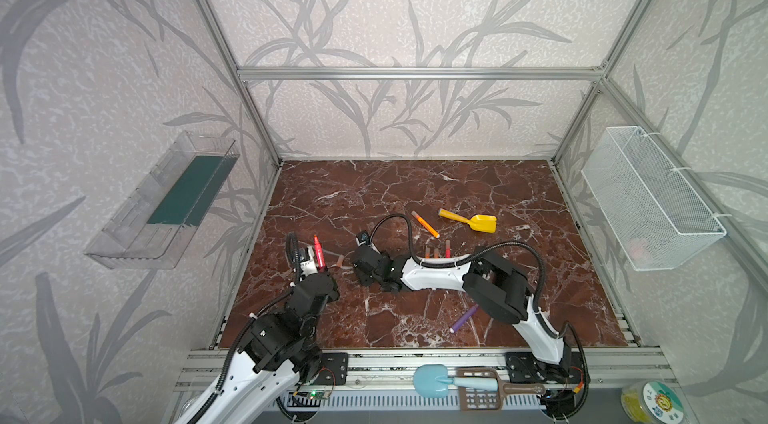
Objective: Insert the pens into the pen caps
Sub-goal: 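Lower the right gripper over the two pale pink caps on the table, then grasp one pale pink cap with the right gripper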
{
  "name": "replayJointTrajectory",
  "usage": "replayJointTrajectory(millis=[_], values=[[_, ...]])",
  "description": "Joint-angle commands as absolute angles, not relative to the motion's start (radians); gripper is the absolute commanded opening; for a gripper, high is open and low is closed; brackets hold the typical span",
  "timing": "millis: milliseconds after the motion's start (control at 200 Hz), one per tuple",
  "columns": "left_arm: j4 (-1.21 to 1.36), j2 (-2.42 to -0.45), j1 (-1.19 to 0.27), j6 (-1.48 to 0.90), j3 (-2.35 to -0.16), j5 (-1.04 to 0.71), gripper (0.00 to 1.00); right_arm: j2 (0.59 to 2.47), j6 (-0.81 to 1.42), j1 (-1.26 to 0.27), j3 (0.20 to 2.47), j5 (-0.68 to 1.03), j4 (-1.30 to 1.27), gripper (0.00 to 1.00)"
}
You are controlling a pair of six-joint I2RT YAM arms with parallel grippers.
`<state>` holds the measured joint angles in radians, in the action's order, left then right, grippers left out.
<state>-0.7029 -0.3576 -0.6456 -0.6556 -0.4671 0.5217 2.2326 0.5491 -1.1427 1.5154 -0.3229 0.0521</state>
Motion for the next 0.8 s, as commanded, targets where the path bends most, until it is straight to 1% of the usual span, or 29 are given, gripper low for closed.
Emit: replayJointTrajectory(millis=[0,120,350,525,600,795], values=[[-0.704,-0.351,-0.643,-0.667,-0.457,0.534,0.00,2.173,0.542,-1.147,1.470,-0.307,-0.057,0.75],[-0.705,-0.350,-0.643,-0.669,-0.457,0.541,0.00,2.193,0.530,-1.148,1.527,-0.332,-0.032,0.79],[-0.708,-0.347,-0.642,-0.672,-0.456,0.542,0.00,2.358,0.532,-1.136,1.752,-0.393,0.109,0.79],[-0.709,-0.345,-0.642,-0.673,-0.456,0.546,0.00,2.402,0.530,-1.132,1.810,-0.433,0.150,0.79],[-0.709,-0.344,-0.643,-0.673,-0.456,0.548,0.00,2.397,0.531,-1.133,1.802,-0.435,0.159,0.76],[-0.711,-0.341,-0.642,-0.675,-0.456,0.551,0.00,2.358,0.536,-1.132,1.719,-0.439,0.137,0.62]])
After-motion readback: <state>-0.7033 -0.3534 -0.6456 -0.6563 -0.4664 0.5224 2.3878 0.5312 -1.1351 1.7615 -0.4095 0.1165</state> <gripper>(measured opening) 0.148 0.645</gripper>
